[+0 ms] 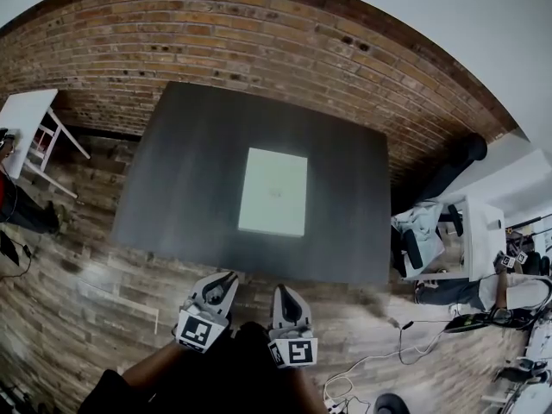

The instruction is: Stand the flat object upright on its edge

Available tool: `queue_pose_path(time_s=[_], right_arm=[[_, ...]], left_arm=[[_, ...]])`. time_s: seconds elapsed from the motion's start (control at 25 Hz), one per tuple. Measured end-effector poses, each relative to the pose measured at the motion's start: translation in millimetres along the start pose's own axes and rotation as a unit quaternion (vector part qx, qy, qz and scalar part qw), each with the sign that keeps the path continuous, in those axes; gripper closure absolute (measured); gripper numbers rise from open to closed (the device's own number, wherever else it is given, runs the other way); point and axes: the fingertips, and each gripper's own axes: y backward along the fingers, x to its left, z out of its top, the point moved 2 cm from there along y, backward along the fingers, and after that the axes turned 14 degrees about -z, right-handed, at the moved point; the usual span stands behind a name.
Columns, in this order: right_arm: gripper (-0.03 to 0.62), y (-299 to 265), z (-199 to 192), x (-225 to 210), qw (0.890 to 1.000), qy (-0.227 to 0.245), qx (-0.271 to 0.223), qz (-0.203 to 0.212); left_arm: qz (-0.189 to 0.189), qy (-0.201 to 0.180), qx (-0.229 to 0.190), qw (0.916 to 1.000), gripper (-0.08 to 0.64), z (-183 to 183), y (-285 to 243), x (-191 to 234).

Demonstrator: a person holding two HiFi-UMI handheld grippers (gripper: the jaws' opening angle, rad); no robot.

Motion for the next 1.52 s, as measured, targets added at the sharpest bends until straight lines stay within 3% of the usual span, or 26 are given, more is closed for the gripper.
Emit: queue_pose_path(time_s=[0.12,0.36,0.64,1.0,1.12,1.52], right_arm=[[0.568,-14,5,0,1.000,-0.015,0.003,-0.013],[0.568,-36,-7,-17,1.000,0.002,0.014,-0.011],[0.568,-69,-18,-42,1.000,0.020,0.018,0.016],[0.568,-115,-49,-83,0.998,0.021,0.051,0.031],[0.568,-128,-53,-90,0.998,-0.007,0.055,0.024],[0.568,-150,-104,-112,0.995,-0.003,0.100,0.026]], left_arm=[[-0.002,0.000,0.003,1.0000,0.506,-4,-6,13],[0.002,0.005,0.014,0.9999,0.506,-11,-24,28],[0.028,0.005,0.017,0.9995,0.506,-18,-55,49],[0.047,0.007,0.065,0.9967,0.506,-59,-105,74],[0.049,0.001,0.077,0.9958,0.506,-68,-121,80],[0.056,0.032,0.093,0.9936,0.506,-108,-145,97]])
